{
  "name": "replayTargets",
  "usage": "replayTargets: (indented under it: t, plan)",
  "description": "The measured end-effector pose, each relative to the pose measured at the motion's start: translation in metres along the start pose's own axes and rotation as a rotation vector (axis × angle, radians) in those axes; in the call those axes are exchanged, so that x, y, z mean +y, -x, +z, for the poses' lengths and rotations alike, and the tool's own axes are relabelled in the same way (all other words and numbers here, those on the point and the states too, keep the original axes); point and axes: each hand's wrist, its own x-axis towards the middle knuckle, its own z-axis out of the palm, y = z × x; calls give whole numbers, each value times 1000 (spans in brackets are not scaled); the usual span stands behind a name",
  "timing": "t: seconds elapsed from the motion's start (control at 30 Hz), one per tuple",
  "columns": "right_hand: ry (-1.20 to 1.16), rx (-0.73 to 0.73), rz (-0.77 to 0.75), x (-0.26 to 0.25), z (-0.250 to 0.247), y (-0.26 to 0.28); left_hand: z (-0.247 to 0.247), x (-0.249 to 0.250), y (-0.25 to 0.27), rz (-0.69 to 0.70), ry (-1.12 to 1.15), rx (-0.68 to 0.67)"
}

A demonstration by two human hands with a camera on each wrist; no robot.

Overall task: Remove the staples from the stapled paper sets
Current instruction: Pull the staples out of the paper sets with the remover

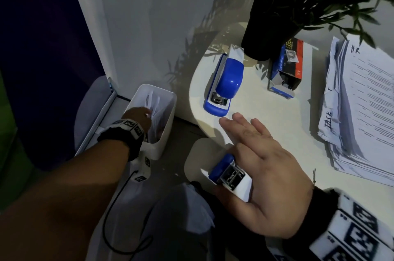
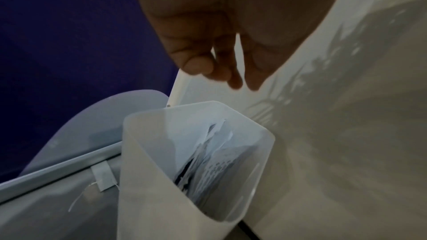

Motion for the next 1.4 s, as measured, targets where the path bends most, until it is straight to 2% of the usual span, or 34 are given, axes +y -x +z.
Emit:
replayTargets:
  t: [0.1, 0.2, 0.27, 0.33, 0.43, 0.53, 0.63, 0.7, 0.83, 0.9, 0.97, 1.07, 1.13, 1.23, 1.3, 1.4]
  plan:
    - [18, 7, -1, -1, 0, -2, -11, 8, 18, 19, -154, -155]
    - [50, -32, 14, -2, -3, -3, -30, 24, 46, 30, -212, -281]
    - [11, -60, 30, -2, -4, -3, -46, 36, 73, -6, -172, -402]
    - [5, -84, 37, -4, -3, -3, -68, 52, 102, 23, -119, -491]
    - [-10, -93, 54, -7, -9, -7, -108, 83, 151, 95, -4, -522]
    - [-299, -99, 209, -5, -24, -2, -144, 122, 199, 285, 111, -464]
    - [-535, 91, 338, 2, -39, 15, -156, 163, 231, 445, 295, -250]
    - [-539, 174, 410, 10, -54, 34, -152, 190, 244, 510, 456, -148]
    - [-300, 156, 466, 41, -91, 86, -121, 241, 257, 599, 584, -76]
    - [-221, 166, 521, 58, -109, 112, -101, 265, 258, 580, 655, -90]
    - [-281, 227, 627, 72, -125, 134, -82, 286, 255, 535, 686, -82]
    - [-386, 302, 781, 95, -141, 159, -63, 311, 244, 462, 599, -131]
    - [-374, 204, 871, 107, -143, 167, -58, 323, 235, 448, 395, -173]
    - [-278, -52, 933, 116, -136, 174, -56, 336, 228, 423, 114, -158]
    - [-243, -86, 930, 116, -133, 173, -55, 339, 223, 400, 38, -157]
    - [-241, -69, 933, 117, -137, 169, -54, 345, 222, 364, 42, -149]
